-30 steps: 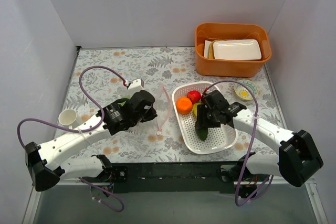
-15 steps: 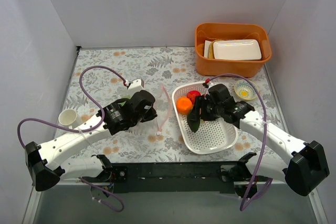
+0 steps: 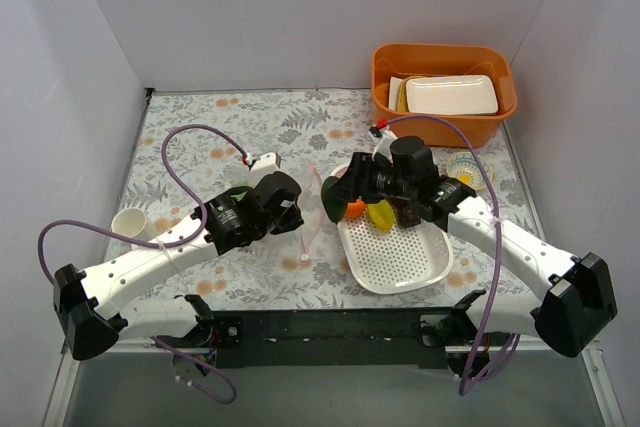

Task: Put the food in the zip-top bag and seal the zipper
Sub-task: Pick up the fake fruit from the bin, then place the fake fruit in the zipper food storage bag.

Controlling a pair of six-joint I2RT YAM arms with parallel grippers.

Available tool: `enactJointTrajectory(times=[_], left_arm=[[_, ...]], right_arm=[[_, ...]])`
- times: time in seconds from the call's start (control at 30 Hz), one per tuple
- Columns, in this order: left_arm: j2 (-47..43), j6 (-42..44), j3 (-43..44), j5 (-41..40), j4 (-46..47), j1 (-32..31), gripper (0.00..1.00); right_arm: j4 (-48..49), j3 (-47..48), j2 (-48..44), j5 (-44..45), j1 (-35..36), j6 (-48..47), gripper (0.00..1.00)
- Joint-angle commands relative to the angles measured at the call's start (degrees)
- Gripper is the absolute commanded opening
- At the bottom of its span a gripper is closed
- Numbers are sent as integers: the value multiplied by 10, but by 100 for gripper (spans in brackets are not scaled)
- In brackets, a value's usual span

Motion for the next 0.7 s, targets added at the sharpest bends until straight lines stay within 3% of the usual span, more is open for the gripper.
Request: enactJointTrajectory(times=[0.0,0.33,0.67], left_arm=[[-7,5,12,4,4,3,0],[-21,2,19,-1,0,3,0],[-31,1,26,-12,-13,3,0]], right_arm=[[58,33,31,-23,20,11,32],[92,50,102,-29,61,22,32],[46,97,138,23,76,2,36]])
